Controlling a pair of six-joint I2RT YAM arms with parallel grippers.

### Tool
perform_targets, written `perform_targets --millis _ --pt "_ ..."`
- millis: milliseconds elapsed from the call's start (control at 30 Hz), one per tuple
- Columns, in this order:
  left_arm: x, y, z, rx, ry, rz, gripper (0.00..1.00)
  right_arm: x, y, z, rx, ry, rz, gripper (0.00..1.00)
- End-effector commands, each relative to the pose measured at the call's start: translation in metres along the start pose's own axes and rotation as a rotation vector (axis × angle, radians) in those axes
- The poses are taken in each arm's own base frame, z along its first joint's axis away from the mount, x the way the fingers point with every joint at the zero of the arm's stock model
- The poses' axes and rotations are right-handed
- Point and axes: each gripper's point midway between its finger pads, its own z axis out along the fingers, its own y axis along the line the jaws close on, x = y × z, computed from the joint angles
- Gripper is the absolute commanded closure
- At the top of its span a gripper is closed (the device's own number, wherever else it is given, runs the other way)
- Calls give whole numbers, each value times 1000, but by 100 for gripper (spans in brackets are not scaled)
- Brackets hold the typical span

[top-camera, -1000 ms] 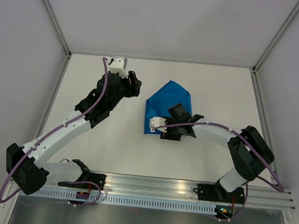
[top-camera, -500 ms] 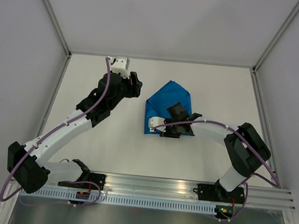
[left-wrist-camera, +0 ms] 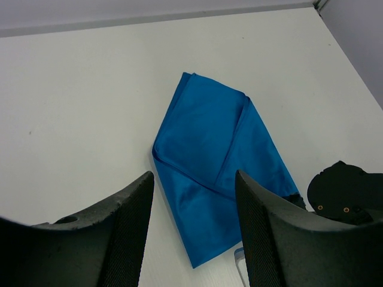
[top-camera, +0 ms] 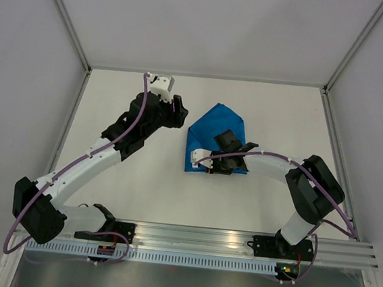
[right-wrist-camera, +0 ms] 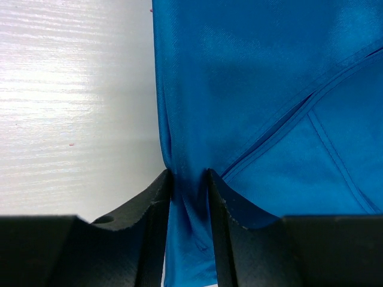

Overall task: Fold the napkin, place the utensils inside, and roll it up
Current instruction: Roll the napkin with the utensil

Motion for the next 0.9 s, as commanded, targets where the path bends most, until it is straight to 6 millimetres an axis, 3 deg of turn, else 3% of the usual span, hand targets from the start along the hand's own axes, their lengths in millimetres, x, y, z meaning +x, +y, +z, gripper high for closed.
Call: perform_targets --millis 0,167,400,567,867 --pt "-16 -12 -2 65 -28 39 38 33 36 17 -143 88 47 64" --pt "-23 -21 -8 114 -58 43 38 36 39 22 -173 93 79 71" --pt "-51 -41 -37 229 -217 102 39 35 37 19 -249 71 145 79" --pt "-63 -69 -64 309 -332 239 40 35 38 18 -332 45 200 80" --pt "-51 -101 -90 342 -470 469 42 36 35 11 -433 7 271 82"
